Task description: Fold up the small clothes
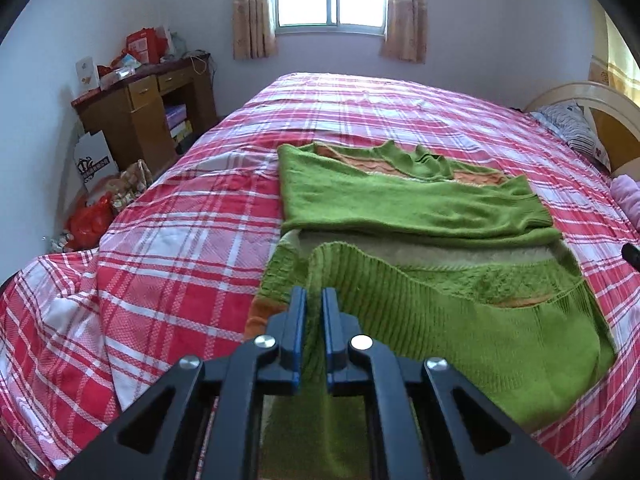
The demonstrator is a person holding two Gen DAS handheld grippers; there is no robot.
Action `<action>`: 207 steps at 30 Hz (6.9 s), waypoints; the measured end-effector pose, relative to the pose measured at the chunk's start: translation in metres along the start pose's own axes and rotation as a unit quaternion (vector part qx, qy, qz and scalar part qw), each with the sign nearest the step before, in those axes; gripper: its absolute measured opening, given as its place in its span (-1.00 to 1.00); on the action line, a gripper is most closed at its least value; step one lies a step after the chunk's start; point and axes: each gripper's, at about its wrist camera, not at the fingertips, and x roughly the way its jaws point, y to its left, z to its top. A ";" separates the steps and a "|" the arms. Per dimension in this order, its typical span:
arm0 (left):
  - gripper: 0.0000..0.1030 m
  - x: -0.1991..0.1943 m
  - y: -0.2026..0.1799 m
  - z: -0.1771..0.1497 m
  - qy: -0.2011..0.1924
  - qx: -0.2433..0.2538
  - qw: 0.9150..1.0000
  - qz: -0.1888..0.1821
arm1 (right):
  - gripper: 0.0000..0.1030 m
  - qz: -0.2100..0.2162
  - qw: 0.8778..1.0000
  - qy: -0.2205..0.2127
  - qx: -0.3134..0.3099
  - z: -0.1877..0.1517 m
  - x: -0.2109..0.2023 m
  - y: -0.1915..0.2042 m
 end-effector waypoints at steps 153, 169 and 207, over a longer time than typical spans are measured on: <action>-0.78 0.232 0.004 0.167 0.051 -0.051 0.994 0.080 | -0.84 -0.162 0.980 0.064 -0.099 0.128 0.283 0.003; 0.39 0.123 -0.030 0.133 0.013 0.035 0.994 0.099 | -0.61 -0.155 0.984 -0.056 -0.073 0.105 0.144 0.021; 0.46 0.087 -0.021 0.030 0.047 0.030 0.986 0.155 | -0.57 -0.028 0.983 0.076 -0.162 -0.017 0.129 0.122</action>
